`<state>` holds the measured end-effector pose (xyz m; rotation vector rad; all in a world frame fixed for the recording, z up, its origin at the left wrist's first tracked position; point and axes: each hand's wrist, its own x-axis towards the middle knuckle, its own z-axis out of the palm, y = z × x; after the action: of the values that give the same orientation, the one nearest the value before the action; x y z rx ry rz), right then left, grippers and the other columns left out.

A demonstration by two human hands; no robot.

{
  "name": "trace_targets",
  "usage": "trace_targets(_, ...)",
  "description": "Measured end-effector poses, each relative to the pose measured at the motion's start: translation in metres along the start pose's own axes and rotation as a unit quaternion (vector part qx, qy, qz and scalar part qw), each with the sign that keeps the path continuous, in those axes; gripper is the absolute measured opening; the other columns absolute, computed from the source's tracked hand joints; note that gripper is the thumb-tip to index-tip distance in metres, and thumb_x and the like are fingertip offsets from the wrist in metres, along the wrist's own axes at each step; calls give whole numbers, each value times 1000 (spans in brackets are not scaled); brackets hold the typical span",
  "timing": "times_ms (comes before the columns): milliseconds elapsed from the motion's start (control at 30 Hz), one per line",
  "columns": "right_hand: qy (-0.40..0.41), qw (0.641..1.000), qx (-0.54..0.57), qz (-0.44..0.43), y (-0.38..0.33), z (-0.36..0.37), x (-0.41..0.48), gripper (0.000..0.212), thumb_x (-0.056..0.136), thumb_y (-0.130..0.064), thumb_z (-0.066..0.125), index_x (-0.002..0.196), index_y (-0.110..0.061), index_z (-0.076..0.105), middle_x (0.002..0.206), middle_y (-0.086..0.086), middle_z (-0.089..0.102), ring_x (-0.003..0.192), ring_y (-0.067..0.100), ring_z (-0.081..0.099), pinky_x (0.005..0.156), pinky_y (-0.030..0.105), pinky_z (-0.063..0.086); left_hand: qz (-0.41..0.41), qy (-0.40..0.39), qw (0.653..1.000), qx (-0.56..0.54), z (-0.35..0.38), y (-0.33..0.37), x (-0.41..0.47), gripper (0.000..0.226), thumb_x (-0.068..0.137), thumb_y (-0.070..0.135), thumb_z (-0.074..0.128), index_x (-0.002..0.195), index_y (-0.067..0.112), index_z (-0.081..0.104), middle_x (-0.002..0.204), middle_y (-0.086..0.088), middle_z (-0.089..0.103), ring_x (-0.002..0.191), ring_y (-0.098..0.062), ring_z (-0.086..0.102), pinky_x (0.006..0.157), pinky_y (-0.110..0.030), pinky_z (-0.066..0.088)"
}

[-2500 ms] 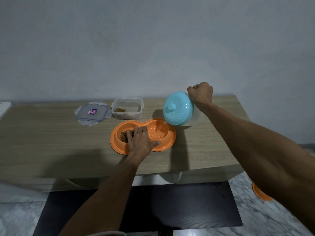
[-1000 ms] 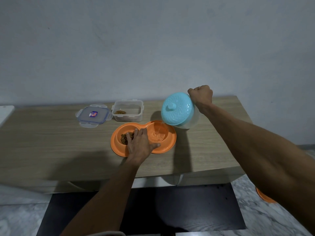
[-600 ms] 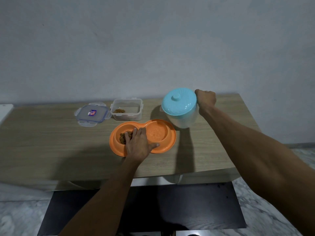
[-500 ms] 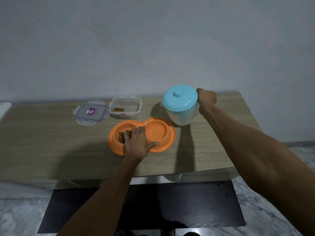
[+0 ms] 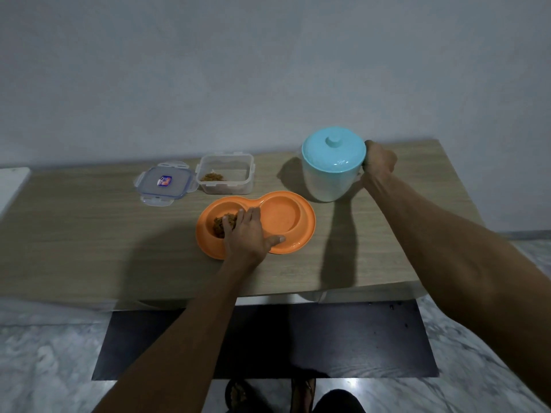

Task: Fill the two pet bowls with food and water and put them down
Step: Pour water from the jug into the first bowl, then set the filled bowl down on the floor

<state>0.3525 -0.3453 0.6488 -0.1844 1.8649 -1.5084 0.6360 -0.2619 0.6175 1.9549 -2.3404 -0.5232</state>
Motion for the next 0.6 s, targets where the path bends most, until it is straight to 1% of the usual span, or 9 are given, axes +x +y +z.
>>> trace_targets(100,-4,1000,-3,-9,1,-1,-1,16,72,-22,65,73,-7,61,68,2,59,61,20,53,53,28,42,1,2,1000,0,2,-1,1,91,83,63,62,151,12,30,157,-9,34,151,-30,18,119,-58,2)
trace_targets(167,2,1000,0,-16,3,-3,-3,33,73,-34,65,89,-5,66,79,5,65,69,23,60,60,30,47,4,4,1000,7,1,-1,1,90,83,64,61,151,13,31,156,-8,35,151,-30,18,118,-58,3)
trace_targets(200,6,1000,3,-15,4,-4,-4,36,75,-40,63,89,-8,66,82,5,67,73,23,63,64,31,49,7,6,1000,11,1,-1,1,89,83,64,61,150,13,32,156,-8,36,150,-29,19,118,-59,4)
trace_targets(267,18,1000,6,-11,9,-8,-8,36,84,-47,52,79,-13,64,81,3,65,74,23,62,66,29,49,12,5,1000,9,2,-3,0,89,83,65,60,150,14,32,156,-6,36,151,-29,17,118,-61,6)
trace_targets(333,49,999,-7,-5,19,-12,-16,44,89,-45,38,82,-12,66,89,9,66,83,28,62,75,32,52,22,12,1000,-2,5,-9,-2,92,82,68,59,151,15,30,158,-4,33,152,-29,15,117,-63,7)
trace_targets(367,72,997,-8,2,26,-14,-21,51,88,-44,35,95,-8,69,102,15,68,95,32,63,84,38,53,22,20,1000,-7,6,-13,-4,94,81,70,57,152,15,28,160,-5,30,152,-29,14,117,-63,7)
trace_targets(433,98,995,-16,20,39,-20,-38,55,93,-38,34,122,-1,62,126,24,60,114,39,58,98,44,48,10,48,999,-17,7,-23,-8,96,82,74,51,153,13,27,161,-8,28,152,-28,16,116,-61,12)
trace_targets(533,92,993,-60,34,61,-21,-70,50,99,-30,38,134,3,50,139,25,50,124,40,50,101,42,39,-39,98,991,-82,5,-43,-11,89,84,76,39,146,14,33,153,-10,39,145,-30,31,114,-61,24)
trace_targets(600,66,991,-110,23,77,-16,-90,52,97,-34,43,132,3,51,138,25,51,122,40,52,98,41,41,-92,111,983,-113,2,-56,-12,90,85,74,38,148,11,29,154,-12,35,143,-32,33,108,-60,33)
